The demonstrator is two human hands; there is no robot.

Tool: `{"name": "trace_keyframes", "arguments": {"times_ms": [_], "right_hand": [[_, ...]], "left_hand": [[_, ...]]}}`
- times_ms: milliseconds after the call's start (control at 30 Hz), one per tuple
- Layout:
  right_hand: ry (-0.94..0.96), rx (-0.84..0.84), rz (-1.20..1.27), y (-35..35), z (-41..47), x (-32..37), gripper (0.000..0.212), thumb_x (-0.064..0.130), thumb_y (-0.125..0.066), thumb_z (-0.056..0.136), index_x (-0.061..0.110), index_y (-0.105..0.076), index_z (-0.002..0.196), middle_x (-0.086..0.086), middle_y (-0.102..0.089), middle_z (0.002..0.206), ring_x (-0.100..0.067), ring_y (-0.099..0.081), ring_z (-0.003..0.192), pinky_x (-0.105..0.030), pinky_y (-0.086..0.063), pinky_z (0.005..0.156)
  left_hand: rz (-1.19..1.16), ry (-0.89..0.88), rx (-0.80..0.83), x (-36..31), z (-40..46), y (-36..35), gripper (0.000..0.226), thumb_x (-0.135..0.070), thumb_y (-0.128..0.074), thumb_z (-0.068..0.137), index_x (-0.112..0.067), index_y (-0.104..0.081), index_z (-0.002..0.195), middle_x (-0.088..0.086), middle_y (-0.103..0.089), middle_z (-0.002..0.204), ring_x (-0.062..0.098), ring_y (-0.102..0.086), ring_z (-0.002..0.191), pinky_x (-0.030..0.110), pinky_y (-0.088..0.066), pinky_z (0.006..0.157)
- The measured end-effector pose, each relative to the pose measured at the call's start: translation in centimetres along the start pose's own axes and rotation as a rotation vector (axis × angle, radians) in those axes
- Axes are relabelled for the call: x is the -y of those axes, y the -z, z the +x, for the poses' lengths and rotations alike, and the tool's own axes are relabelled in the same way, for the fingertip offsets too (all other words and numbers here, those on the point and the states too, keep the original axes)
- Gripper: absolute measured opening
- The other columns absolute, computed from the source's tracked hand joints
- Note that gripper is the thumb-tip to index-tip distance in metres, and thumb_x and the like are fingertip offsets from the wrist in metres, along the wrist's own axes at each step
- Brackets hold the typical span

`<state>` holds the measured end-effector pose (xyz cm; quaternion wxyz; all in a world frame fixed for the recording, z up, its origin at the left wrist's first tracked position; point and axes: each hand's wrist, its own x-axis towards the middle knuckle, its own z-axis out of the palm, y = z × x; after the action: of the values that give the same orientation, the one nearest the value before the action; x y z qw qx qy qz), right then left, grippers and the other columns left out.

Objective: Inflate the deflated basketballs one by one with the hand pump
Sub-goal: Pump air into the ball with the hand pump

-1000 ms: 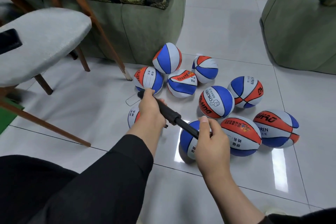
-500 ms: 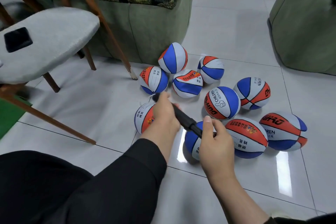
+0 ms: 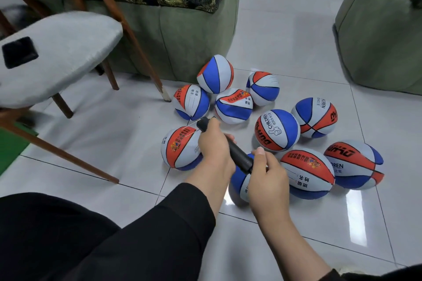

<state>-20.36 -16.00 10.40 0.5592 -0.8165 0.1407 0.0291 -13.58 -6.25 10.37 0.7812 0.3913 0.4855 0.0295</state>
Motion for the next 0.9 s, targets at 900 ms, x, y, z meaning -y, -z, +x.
{"name": "trace_keyframes", "arguments": {"times_ms": [900], "right_hand": [[0.041, 0.025, -0.012, 0.5, -0.6, 0.2, 0.034, 0.055, -0.042, 0.100, 0.029, -0.062, 0.091, 0.009, -0.058, 0.064, -0.012, -0.057, 0.071, -0.037, -0.047, 0.068]], "left_hand": [[-0.049, 0.000, -0.041, -3.7, 2.6, 1.3, 0.017, -0.029, -0.067, 0.088, -0.017, -0.056, 0.090, 0.000, -0.055, 0.065, 0.017, -0.051, 0.061, 0.029, -0.048, 0.063]]}}
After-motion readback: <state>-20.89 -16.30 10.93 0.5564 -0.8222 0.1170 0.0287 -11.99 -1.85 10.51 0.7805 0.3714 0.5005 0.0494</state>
